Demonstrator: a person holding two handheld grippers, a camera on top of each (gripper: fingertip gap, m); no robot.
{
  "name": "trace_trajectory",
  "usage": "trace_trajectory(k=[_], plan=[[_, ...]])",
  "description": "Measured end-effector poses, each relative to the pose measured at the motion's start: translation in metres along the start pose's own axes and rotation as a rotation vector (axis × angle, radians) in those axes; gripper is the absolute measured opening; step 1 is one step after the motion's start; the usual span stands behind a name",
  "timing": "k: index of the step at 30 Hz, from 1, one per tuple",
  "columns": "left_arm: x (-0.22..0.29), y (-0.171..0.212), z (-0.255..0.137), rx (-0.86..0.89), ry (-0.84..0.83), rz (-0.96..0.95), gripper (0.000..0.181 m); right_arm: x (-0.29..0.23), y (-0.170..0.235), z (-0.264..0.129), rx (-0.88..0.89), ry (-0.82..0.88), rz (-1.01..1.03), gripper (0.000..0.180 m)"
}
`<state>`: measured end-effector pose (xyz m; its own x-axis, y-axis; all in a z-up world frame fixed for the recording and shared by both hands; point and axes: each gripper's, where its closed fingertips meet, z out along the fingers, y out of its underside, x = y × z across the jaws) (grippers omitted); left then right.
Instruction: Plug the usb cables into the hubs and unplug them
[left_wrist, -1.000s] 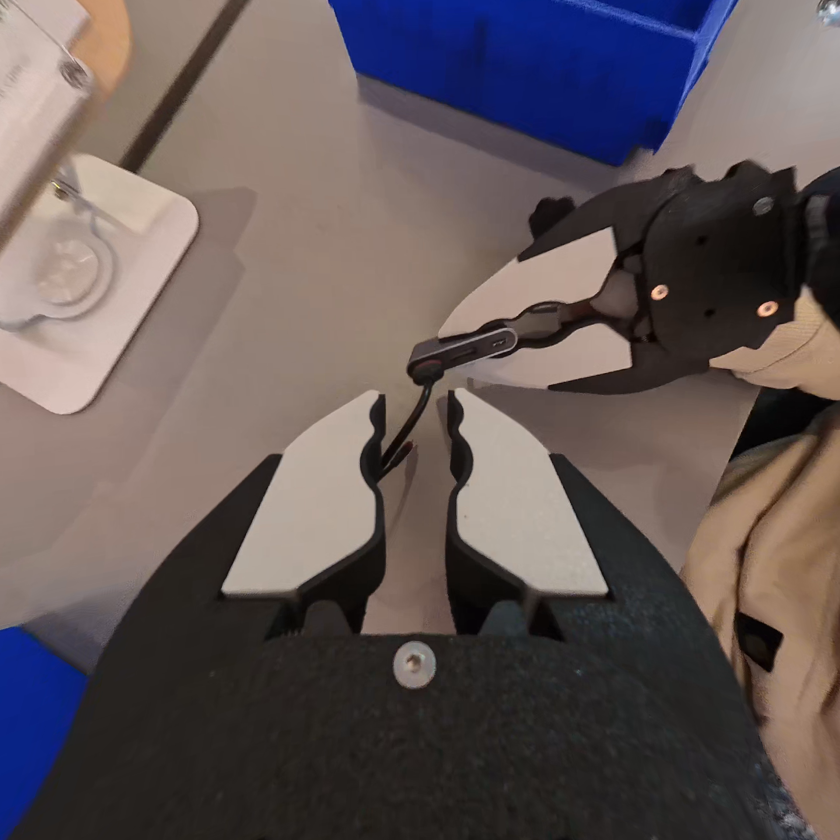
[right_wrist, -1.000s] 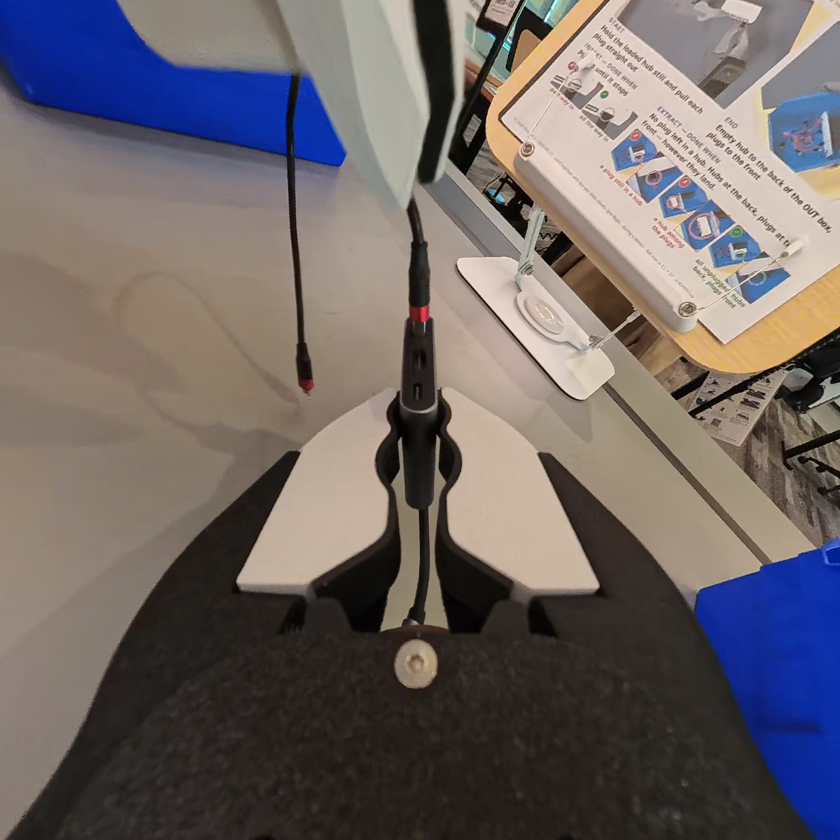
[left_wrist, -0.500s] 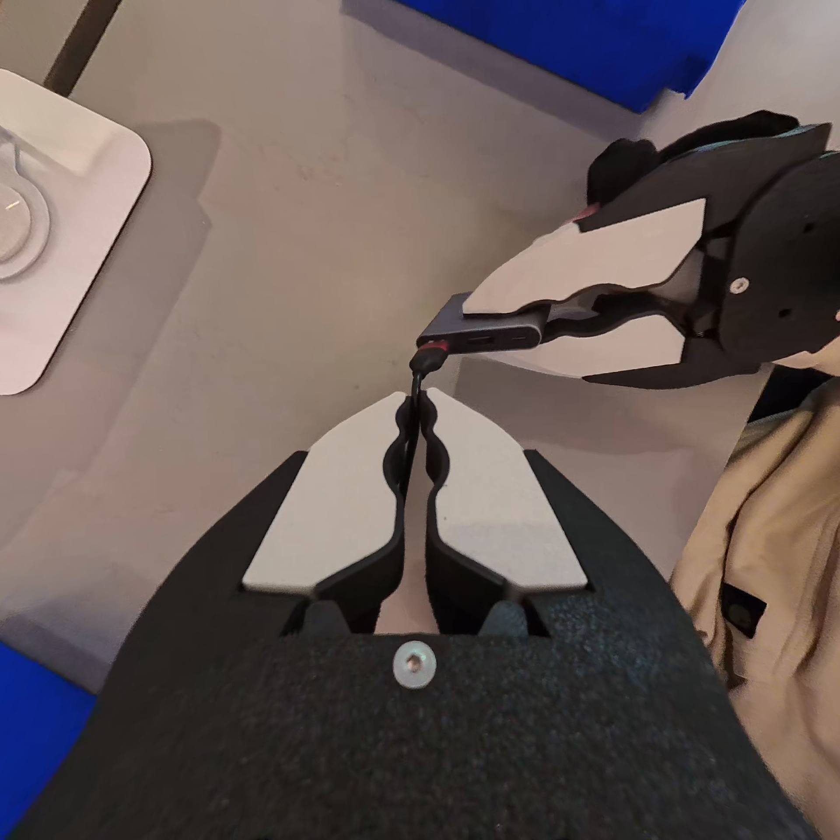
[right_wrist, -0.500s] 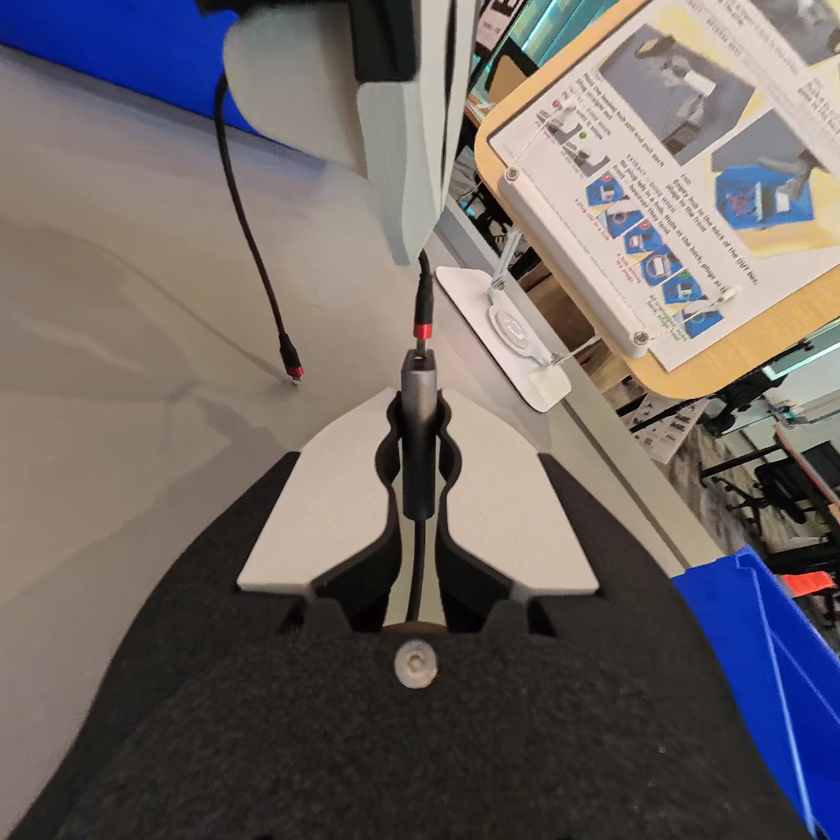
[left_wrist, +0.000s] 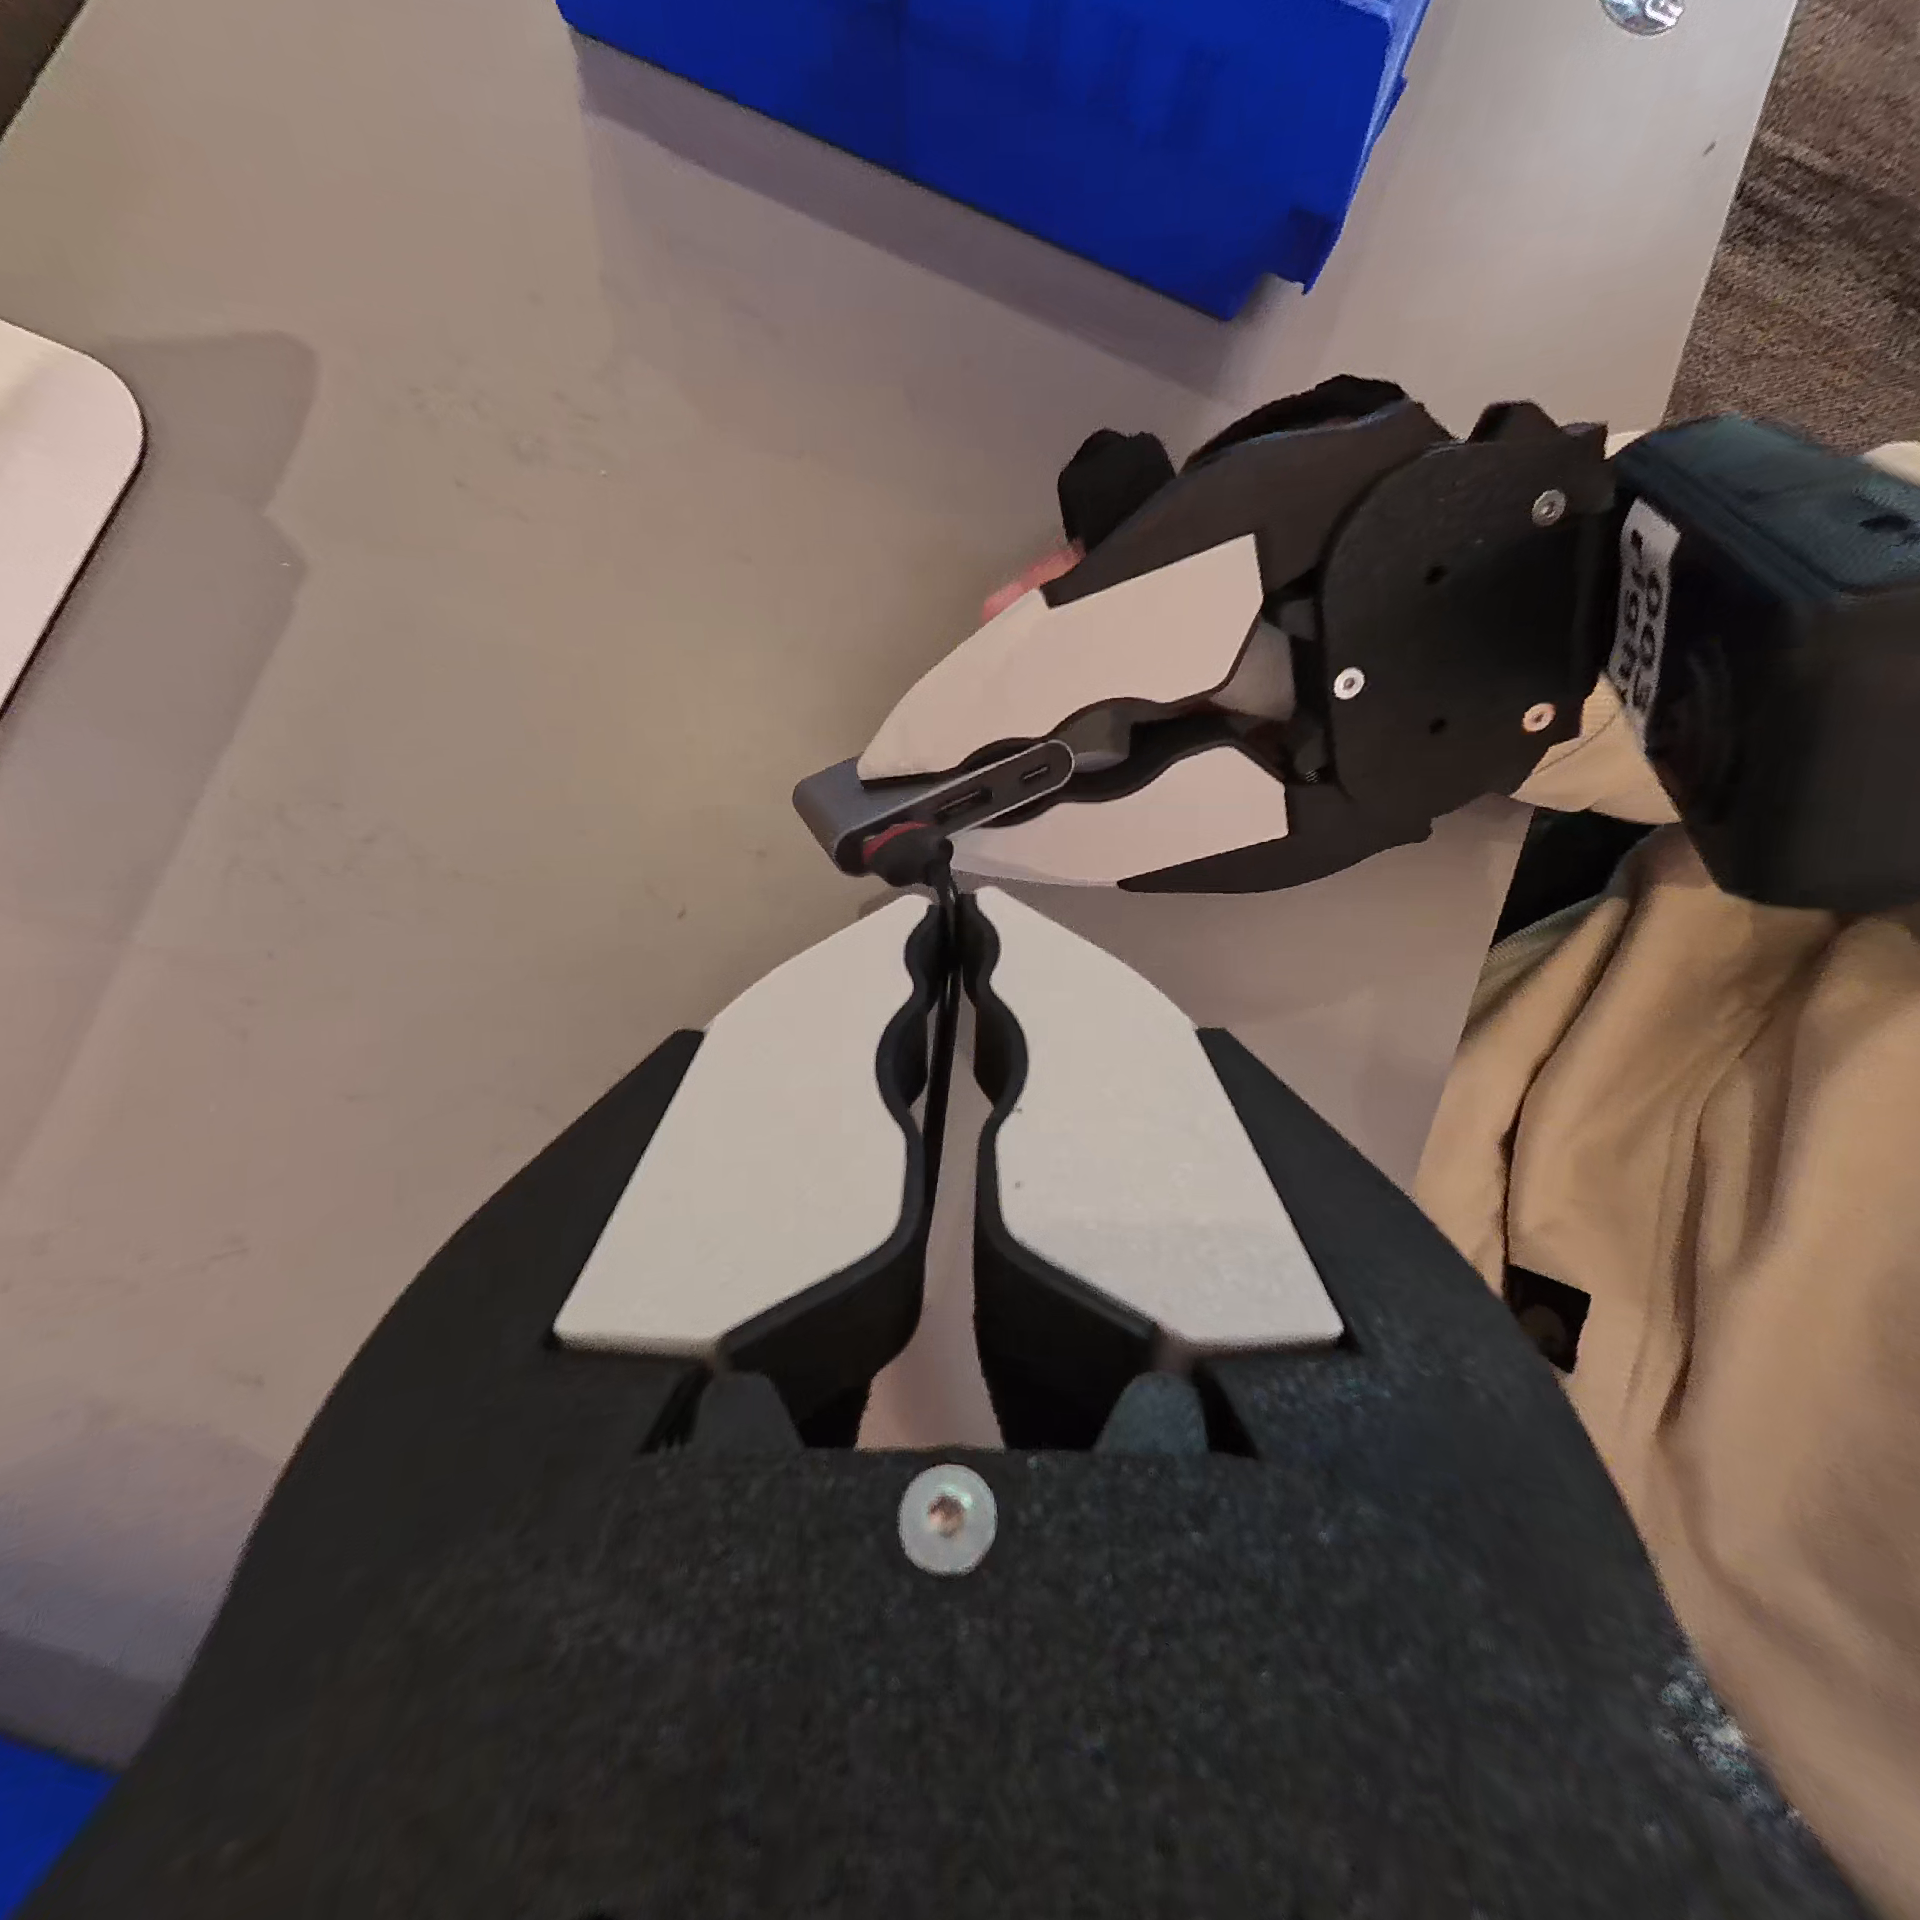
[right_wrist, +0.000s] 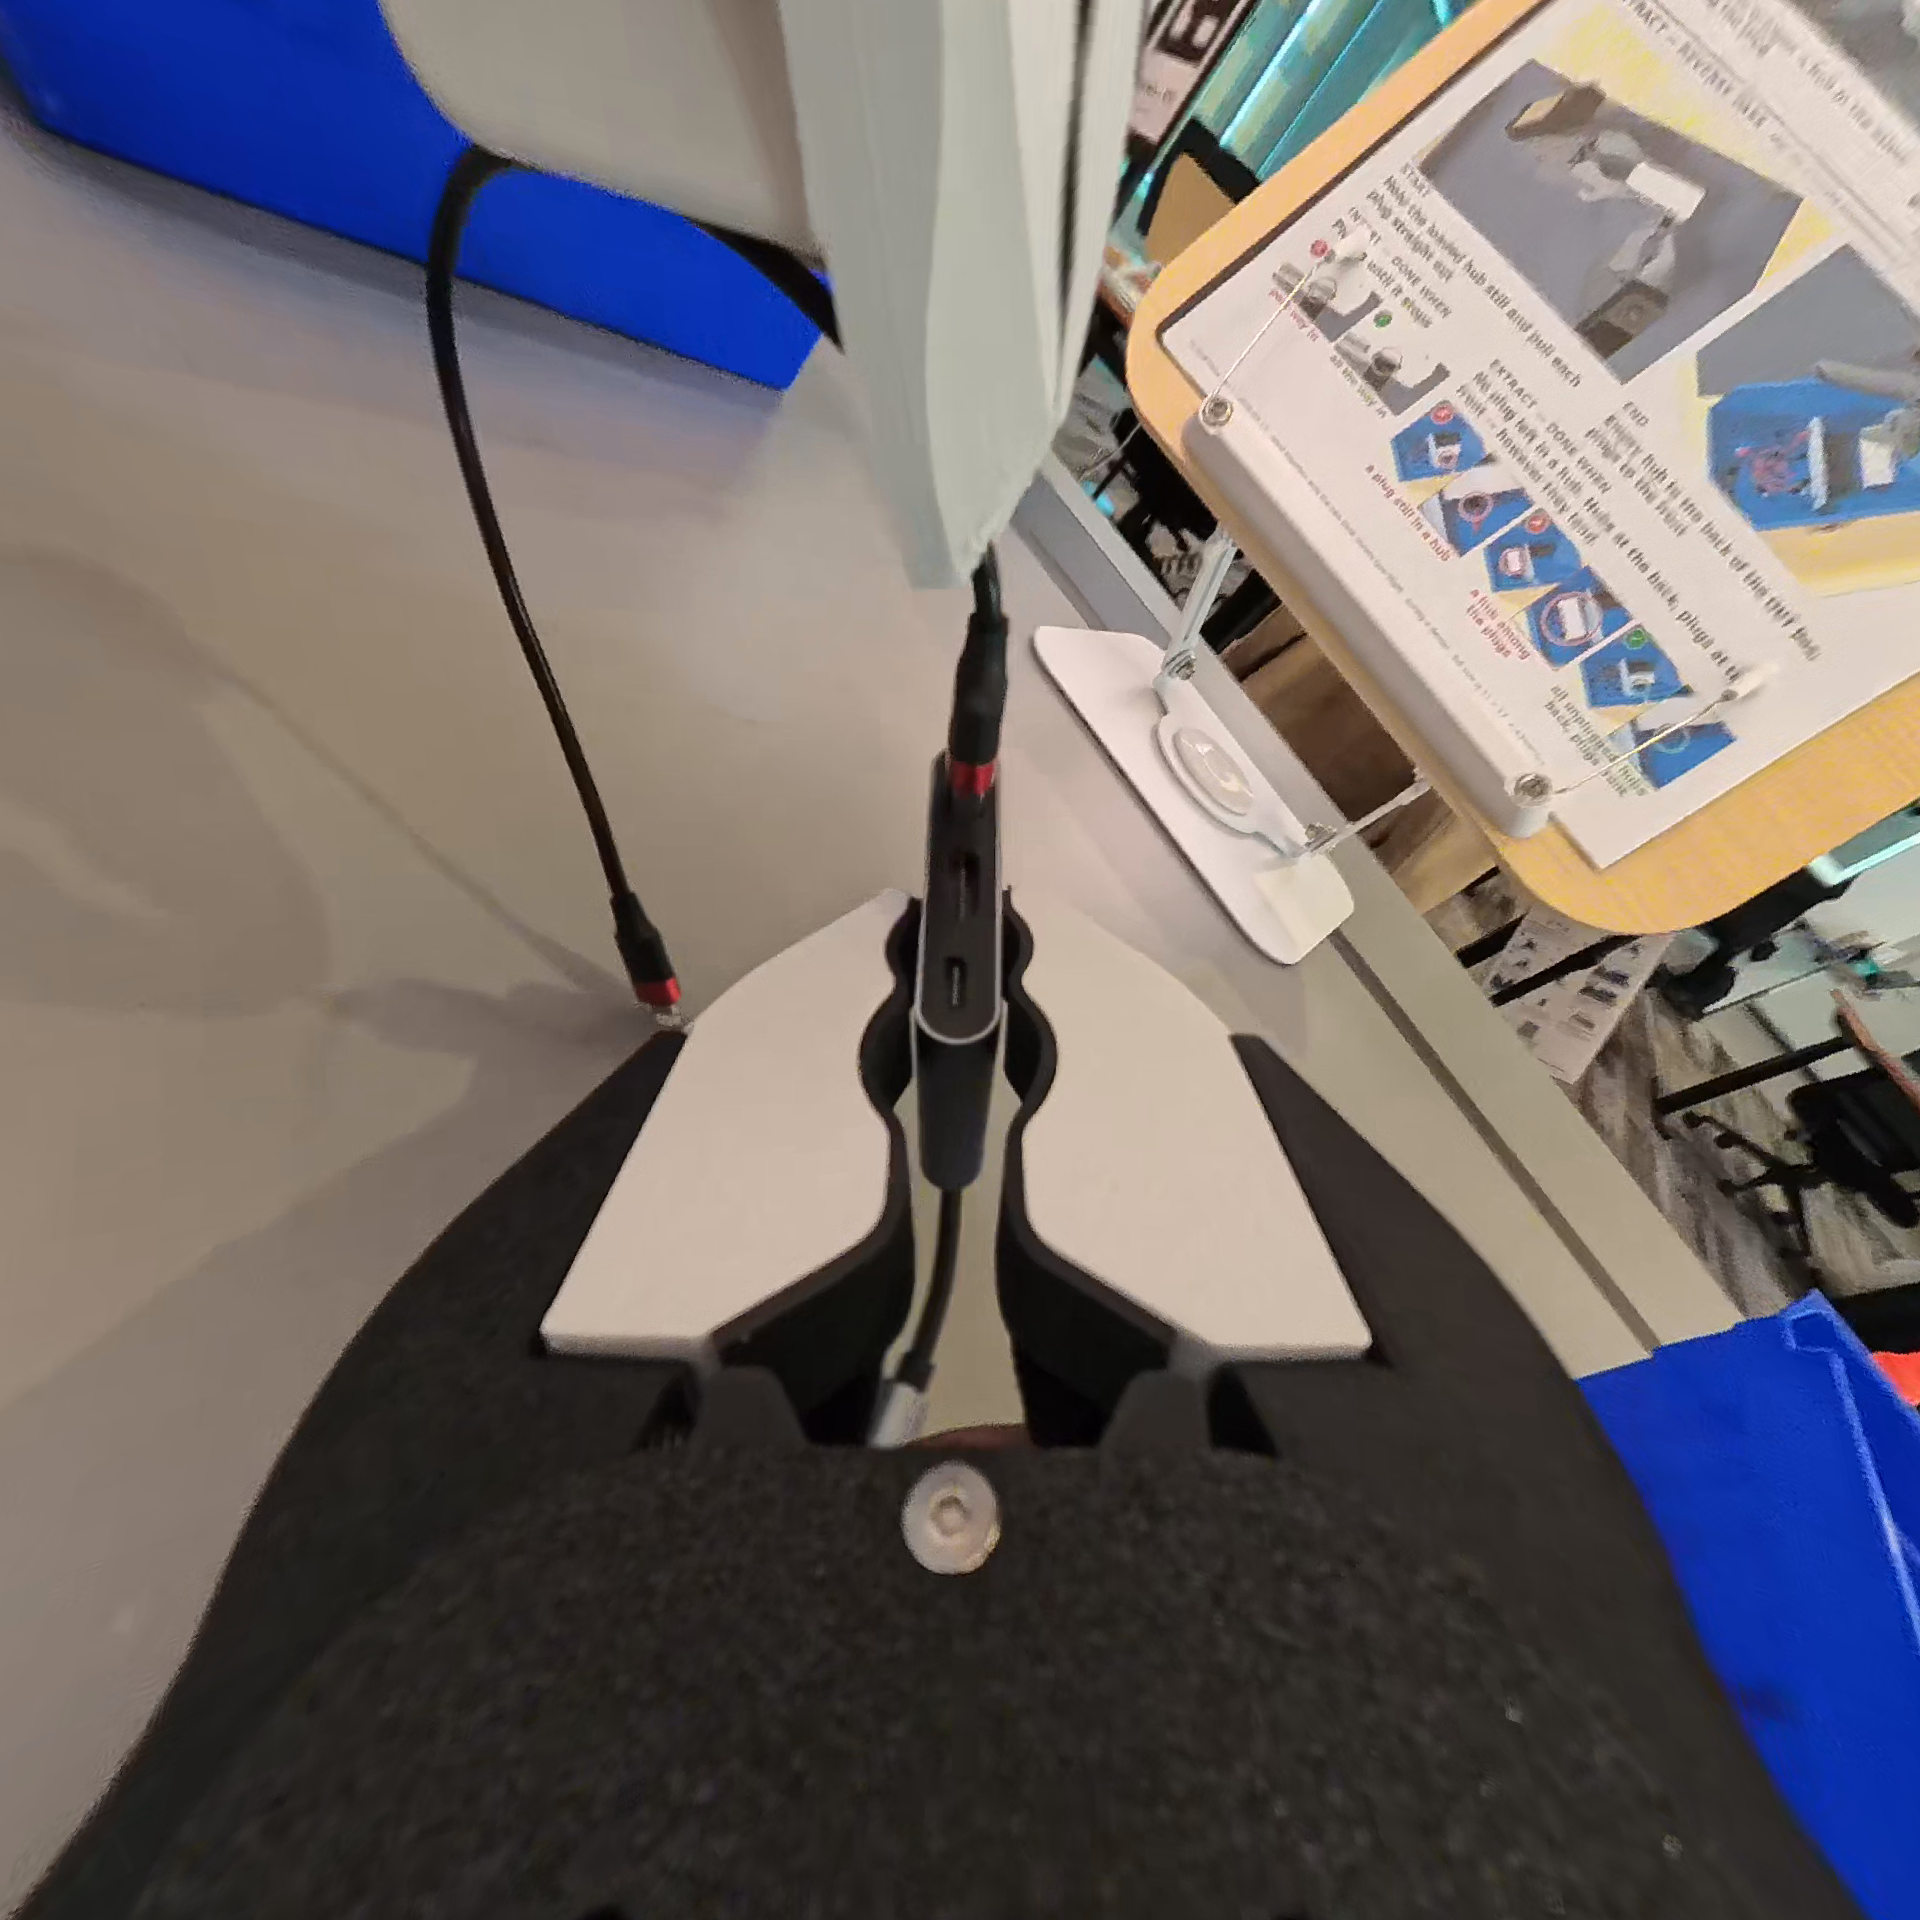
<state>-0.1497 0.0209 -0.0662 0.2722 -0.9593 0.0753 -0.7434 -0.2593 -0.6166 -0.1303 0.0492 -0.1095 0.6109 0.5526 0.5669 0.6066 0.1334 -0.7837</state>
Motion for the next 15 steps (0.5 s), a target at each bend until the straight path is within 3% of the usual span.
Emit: trace_trajectory(k=[12,15], plan=[[-0.008,0.006,0.015,-0.095,-0.175,0.127,0.003,0.004,0.004,-0.007,-0.059,0.056,-0.083,0.012],[-0.008,0.004,0.016,-0.073,-0.138,0.087,0.002,0.009,0.005,-0.010,-0.057,0.075,-0.059,0.012]])
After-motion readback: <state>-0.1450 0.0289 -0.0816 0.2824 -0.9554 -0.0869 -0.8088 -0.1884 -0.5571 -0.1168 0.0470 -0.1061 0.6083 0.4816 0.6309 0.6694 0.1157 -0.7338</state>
